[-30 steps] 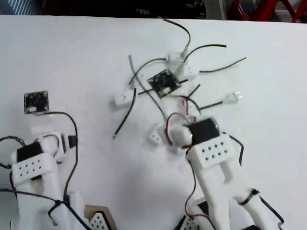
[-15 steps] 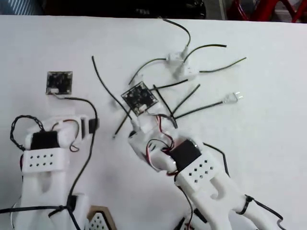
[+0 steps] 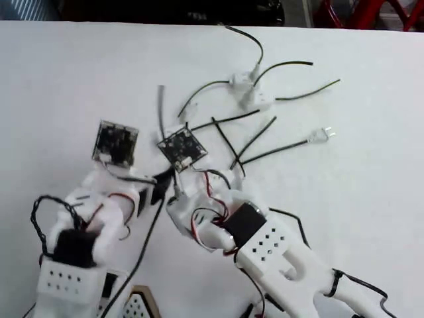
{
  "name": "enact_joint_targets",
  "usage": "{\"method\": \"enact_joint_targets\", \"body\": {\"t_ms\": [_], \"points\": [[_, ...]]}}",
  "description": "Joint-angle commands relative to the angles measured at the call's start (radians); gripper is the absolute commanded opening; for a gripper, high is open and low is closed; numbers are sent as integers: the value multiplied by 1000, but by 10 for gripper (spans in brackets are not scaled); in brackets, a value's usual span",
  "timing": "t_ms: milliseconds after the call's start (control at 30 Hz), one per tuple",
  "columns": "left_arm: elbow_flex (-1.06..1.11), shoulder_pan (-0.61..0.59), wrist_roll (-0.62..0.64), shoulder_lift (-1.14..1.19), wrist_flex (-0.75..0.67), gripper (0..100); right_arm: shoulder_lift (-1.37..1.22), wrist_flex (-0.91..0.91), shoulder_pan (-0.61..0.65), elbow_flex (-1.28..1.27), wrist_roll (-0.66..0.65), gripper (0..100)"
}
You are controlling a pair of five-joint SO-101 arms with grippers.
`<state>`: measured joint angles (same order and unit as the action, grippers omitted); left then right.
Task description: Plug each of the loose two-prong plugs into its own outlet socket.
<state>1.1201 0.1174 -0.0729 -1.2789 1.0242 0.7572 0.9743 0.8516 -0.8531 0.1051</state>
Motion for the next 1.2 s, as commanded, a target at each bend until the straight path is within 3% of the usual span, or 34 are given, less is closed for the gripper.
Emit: {"method": "enact_joint_targets", "body": {"t_ms": [0, 300, 467, 633, 767, 900, 1167], "points": [[57, 67, 3, -180, 40, 295, 28, -12, 12, 6, 5, 17], [66, 58, 2, -265, 106, 295, 28, -10, -13, 6, 5, 17], [66, 12, -2, -199, 80, 300, 28, -27, -228, 14, 5, 17], [55, 7, -98, -4, 9, 354, 18, -163, -512, 5, 61, 17], [-2, 76, -164, 217, -40, 354, 18, -306, -642, -64, 141, 17], [-115, 171, -166, 401, -40, 354, 18, -432, -682, -141, 144, 17], [-285, 263, -137, 722, -126, 354, 18, -450, -723, -150, 150, 17]]}}
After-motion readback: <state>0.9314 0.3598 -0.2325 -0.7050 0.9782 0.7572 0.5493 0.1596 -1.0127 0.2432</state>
